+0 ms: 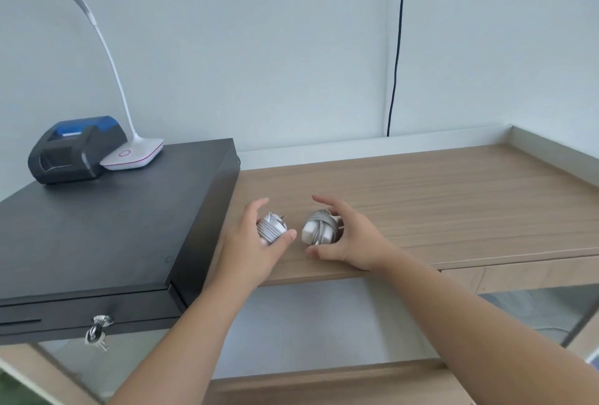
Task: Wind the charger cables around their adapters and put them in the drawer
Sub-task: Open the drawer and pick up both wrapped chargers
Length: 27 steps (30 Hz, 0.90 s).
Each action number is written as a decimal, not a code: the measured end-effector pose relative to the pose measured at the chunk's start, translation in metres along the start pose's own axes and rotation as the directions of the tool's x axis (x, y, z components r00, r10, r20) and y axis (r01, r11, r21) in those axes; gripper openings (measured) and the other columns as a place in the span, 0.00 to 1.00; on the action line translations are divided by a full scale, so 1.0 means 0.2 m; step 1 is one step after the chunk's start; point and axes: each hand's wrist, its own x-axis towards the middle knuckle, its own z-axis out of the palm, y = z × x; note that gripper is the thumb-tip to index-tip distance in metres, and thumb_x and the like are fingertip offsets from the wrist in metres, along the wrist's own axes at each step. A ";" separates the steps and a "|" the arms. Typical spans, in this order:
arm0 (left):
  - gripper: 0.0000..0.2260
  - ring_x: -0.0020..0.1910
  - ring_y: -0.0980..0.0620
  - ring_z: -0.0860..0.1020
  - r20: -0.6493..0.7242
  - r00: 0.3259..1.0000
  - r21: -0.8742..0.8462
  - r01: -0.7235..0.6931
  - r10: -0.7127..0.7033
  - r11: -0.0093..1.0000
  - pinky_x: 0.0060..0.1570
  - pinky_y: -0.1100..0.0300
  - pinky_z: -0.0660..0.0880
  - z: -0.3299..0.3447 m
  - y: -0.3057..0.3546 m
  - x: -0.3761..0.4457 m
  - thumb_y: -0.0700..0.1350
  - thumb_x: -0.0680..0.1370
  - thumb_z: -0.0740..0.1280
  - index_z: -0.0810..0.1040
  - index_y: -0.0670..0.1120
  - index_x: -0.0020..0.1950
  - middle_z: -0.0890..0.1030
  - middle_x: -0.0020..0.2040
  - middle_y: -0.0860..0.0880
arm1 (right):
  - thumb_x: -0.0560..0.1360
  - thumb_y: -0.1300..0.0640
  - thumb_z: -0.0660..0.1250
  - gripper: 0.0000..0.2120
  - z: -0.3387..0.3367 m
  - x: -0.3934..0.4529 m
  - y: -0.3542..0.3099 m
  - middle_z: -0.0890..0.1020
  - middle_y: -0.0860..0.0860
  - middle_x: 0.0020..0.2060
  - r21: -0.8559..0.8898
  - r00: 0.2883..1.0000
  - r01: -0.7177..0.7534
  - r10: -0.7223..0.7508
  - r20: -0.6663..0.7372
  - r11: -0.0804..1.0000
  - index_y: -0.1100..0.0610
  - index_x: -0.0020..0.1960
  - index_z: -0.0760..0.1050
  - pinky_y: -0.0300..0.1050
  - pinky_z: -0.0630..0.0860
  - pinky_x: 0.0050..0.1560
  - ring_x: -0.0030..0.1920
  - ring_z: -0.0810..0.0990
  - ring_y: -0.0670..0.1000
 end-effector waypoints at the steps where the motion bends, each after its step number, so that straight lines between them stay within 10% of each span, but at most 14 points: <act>1: 0.26 0.49 0.58 0.77 0.028 1.000 -0.012 -0.001 0.001 1.000 0.50 0.59 0.75 -0.01 0.02 -0.03 0.58 0.69 0.75 0.72 0.59 0.64 0.77 0.49 0.60 | 0.60 0.51 0.82 0.42 -0.02 -0.03 0.00 0.76 0.44 0.54 0.059 1.000 -0.009 0.008 0.017 0.998 0.39 0.69 0.66 0.39 0.75 0.56 0.52 0.78 0.42; 5: 0.10 0.36 0.61 0.77 0.185 0.982 -0.018 -0.042 0.044 0.999 0.33 0.70 0.71 -0.07 0.10 -0.15 0.57 0.70 0.74 0.79 0.58 0.48 0.82 0.38 0.56 | 0.61 0.56 0.80 0.37 -0.09 -0.19 -0.03 0.79 0.55 0.58 0.306 0.990 -0.070 0.027 0.141 0.949 0.44 0.67 0.70 0.40 0.78 0.52 0.51 0.81 0.47; 10: 0.14 0.40 0.61 0.78 0.506 0.845 -0.041 -0.179 0.175 0.983 0.40 0.66 0.73 -0.09 0.07 -0.24 0.61 0.68 0.74 0.78 0.60 0.50 0.81 0.43 0.61 | 0.62 0.57 0.80 0.33 -0.13 -0.43 -0.03 0.81 0.51 0.55 0.343 0.946 -0.153 0.038 0.321 0.927 0.47 0.64 0.74 0.42 0.74 0.55 0.54 0.80 0.49; 18: 0.25 0.58 0.61 0.71 0.878 0.478 0.216 -0.353 -0.023 0.910 0.58 0.66 0.68 0.08 0.00 -0.24 0.57 0.68 0.75 0.73 0.59 0.64 0.74 0.59 0.60 | 0.62 0.49 0.80 0.37 -0.16 -0.49 0.09 0.73 0.41 0.61 -0.219 0.873 -0.234 0.303 0.382 0.947 0.39 0.66 0.68 0.34 0.70 0.59 0.59 0.73 0.41; 27: 0.27 0.57 0.50 0.73 0.890 0.452 0.287 -0.450 -0.062 0.846 0.56 0.58 0.73 0.36 -0.04 -0.24 0.48 0.66 0.78 0.75 0.50 0.62 0.72 0.59 0.49 | 0.64 0.49 0.77 0.46 -0.04 -0.37 0.33 0.68 0.50 0.68 -0.631 0.760 0.101 0.350 0.548 0.769 0.45 0.75 0.56 0.46 0.69 0.68 0.68 0.69 0.51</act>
